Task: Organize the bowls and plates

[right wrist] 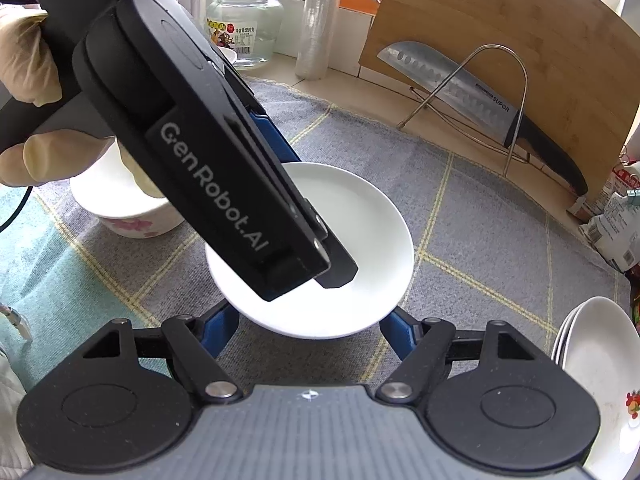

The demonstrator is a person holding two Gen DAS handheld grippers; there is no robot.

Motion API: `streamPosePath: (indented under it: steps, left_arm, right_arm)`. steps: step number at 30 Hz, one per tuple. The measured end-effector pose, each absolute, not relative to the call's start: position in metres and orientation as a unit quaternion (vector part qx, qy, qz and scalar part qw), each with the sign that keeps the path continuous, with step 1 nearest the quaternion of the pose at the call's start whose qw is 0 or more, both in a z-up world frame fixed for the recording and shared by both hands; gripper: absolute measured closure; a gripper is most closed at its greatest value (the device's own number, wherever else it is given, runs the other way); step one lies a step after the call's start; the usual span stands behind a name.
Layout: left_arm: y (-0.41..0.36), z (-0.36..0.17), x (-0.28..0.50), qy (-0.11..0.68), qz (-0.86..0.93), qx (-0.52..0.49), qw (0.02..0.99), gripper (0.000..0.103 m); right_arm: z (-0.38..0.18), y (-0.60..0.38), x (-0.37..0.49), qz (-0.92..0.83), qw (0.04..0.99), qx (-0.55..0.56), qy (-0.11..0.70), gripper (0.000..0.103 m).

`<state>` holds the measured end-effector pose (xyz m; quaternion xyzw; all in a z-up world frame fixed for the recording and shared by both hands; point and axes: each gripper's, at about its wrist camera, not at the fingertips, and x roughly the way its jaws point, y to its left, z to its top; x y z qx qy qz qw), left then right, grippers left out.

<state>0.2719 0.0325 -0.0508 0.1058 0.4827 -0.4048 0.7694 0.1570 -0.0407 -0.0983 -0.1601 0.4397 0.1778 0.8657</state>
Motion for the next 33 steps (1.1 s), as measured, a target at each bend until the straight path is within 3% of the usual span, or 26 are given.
streamPosePath:
  steps: [7, 9, 11, 21, 33]
  left_arm:
    - [0.033, -0.052, 0.272, 0.484, -0.402, 0.094, 0.772, 0.019]
    - [0.034, -0.052, 0.272, 0.481, -0.400, 0.093, 0.775, 0.012]
    - [0.033, -0.051, 0.269, 0.474, -0.392, 0.100, 0.782, 0.012]
    - [0.048, -0.032, 0.260, 0.426, -0.366, 0.101, 0.821, 0.005]
    - [0.080, -0.012, 0.237, 0.401, -0.318, 0.072, 0.856, 0.005]
  right_arm:
    - [-0.099, -0.041, 0.157, 0.177, 0.867, -0.158, 0.438, 0.019]
    - [-0.098, -0.042, 0.157, 0.175, 0.870, -0.156, 0.433, 0.008]
    - [-0.094, -0.045, 0.158, 0.174, 0.877, -0.147, 0.422, 0.000]
    - [-0.088, -0.042, 0.153, 0.158, 0.881, -0.146, 0.420, 0.000]
    - [-0.075, -0.042, 0.123, 0.133, 0.895, -0.132, 0.406, 0.000]
